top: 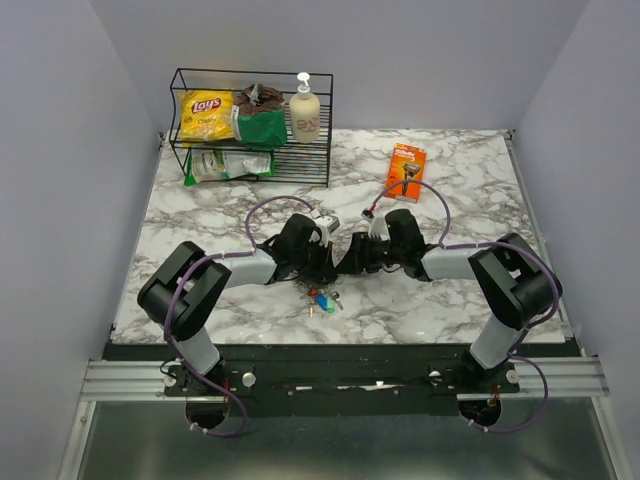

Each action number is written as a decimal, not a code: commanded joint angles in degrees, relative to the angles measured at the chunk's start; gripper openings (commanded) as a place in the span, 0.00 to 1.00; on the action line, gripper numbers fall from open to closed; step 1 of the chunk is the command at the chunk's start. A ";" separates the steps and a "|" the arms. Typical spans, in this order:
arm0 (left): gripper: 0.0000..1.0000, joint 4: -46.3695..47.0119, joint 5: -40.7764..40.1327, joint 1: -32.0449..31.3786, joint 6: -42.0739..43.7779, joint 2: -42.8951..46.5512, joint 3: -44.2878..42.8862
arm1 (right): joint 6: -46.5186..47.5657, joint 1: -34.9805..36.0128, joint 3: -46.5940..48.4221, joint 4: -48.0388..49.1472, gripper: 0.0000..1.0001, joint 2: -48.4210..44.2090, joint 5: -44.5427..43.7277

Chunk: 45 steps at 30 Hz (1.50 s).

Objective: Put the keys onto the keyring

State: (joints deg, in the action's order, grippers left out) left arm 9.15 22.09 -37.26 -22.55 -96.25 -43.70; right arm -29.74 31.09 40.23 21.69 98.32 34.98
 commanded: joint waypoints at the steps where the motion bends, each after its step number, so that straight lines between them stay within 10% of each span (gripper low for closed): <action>1: 0.00 -3.26 -3.54 -0.19 0.57 -2.10 0.64 | -1.64 0.72 0.82 4.14 0.64 1.87 2.81; 26: 0.01 -1.24 -4.77 -0.19 -0.13 0.44 2.75 | -2.70 1.08 -1.47 8.99 0.65 -4.89 3.08; 45: 0.32 8.34 2.34 5.61 -5.84 15.30 9.95 | -1.73 1.08 -7.45 11.09 0.59 -6.13 1.40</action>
State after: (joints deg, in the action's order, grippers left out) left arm 14.74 21.04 -32.99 -26.72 -82.24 -34.76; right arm -32.10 31.88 32.38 31.70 89.49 36.62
